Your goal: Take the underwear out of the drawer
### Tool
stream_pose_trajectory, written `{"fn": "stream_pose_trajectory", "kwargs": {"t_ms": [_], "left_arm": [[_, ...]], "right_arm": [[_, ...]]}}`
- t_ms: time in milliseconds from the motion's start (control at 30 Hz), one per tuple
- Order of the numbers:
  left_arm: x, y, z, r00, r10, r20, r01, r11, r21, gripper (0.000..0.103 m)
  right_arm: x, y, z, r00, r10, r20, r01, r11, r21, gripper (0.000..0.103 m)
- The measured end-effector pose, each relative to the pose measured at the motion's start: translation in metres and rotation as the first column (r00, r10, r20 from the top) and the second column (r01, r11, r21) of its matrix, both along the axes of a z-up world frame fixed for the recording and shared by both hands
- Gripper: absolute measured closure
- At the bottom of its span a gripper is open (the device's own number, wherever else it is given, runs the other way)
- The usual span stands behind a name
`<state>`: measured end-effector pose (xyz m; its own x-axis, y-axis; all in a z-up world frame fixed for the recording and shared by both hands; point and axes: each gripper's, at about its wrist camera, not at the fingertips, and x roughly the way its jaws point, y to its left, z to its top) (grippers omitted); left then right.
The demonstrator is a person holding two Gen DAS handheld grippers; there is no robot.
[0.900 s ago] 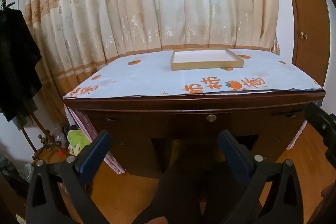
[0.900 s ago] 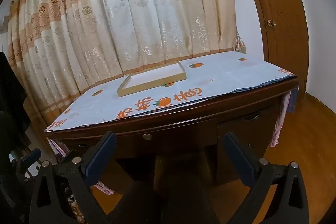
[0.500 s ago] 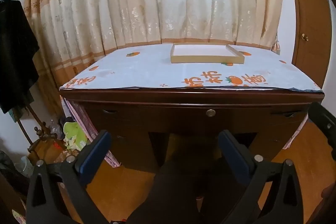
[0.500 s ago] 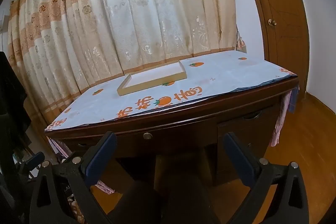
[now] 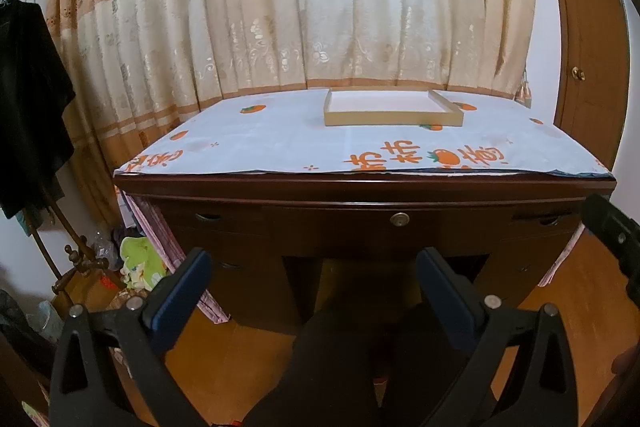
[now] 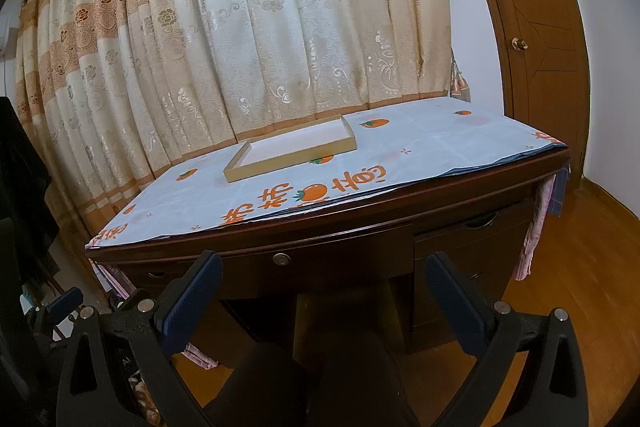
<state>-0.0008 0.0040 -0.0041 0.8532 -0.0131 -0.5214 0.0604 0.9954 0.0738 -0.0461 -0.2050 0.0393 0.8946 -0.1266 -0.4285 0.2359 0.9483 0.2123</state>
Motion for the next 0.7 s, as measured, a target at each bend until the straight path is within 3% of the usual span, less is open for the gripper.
{"fn": "stream_pose_trajectory", "kwargs": {"t_ms": [700], "left_arm": [[0.0007, 0.0009, 0.0019, 1.000, 0.000, 0.000, 0.000, 1.000, 0.001, 0.000]], "right_arm": [[-0.0002, 0.0005, 0.0007, 1.000, 0.000, -0.001, 0.000, 1.000, -0.001, 0.000]]}}
